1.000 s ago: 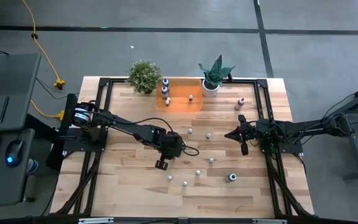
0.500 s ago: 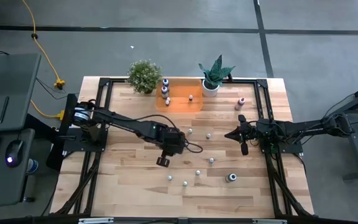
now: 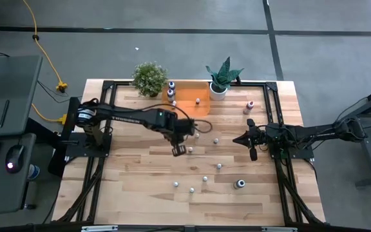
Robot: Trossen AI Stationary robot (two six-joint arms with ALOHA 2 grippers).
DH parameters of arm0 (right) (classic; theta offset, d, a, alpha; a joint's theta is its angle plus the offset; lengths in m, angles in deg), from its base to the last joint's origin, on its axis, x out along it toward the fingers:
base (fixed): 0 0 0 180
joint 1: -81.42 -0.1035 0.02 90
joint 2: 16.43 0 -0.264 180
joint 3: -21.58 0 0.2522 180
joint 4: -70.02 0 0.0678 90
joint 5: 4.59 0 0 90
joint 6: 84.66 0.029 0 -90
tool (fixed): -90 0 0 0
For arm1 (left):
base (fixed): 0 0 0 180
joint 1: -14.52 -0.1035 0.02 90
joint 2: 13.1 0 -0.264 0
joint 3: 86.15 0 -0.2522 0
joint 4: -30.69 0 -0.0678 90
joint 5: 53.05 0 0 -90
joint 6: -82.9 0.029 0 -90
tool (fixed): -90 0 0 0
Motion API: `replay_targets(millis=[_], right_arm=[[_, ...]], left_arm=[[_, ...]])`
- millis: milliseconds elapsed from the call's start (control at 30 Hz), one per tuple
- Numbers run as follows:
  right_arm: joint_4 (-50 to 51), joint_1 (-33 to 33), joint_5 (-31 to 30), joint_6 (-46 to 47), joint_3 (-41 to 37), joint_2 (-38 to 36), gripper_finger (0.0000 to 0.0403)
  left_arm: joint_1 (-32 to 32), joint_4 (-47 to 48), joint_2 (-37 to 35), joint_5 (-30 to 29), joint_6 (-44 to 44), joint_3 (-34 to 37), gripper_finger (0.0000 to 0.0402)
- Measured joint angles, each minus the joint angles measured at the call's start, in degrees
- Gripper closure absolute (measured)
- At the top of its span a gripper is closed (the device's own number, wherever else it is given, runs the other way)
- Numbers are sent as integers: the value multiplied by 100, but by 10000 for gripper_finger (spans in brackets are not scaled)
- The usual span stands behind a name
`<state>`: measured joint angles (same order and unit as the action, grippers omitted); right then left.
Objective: Pick & Place food coloring
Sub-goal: Put the left small violet bottle into the bin
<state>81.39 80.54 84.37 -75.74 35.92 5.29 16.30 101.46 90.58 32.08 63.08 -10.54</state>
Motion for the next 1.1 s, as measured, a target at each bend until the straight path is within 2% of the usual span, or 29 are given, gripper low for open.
replay_targets(millis=[433, 633, 767, 1100], right_arm=[[2, -1, 1, 0, -1, 0, 402], [1, -1, 1, 0, -2, 0, 402], [1, -1, 1, 0, -1, 0, 402], [2, 0, -1, 0, 1, 0, 402]], left_arm=[[-656, 1394, -2, 329, -796, -907, 383], [-904, 1204, -2, 930, -810, -1001, 383], [-942, 651, -16, 1559, -211, -1001, 383], [-1014, -939, -79, 3351, 2425, -1001, 383]])
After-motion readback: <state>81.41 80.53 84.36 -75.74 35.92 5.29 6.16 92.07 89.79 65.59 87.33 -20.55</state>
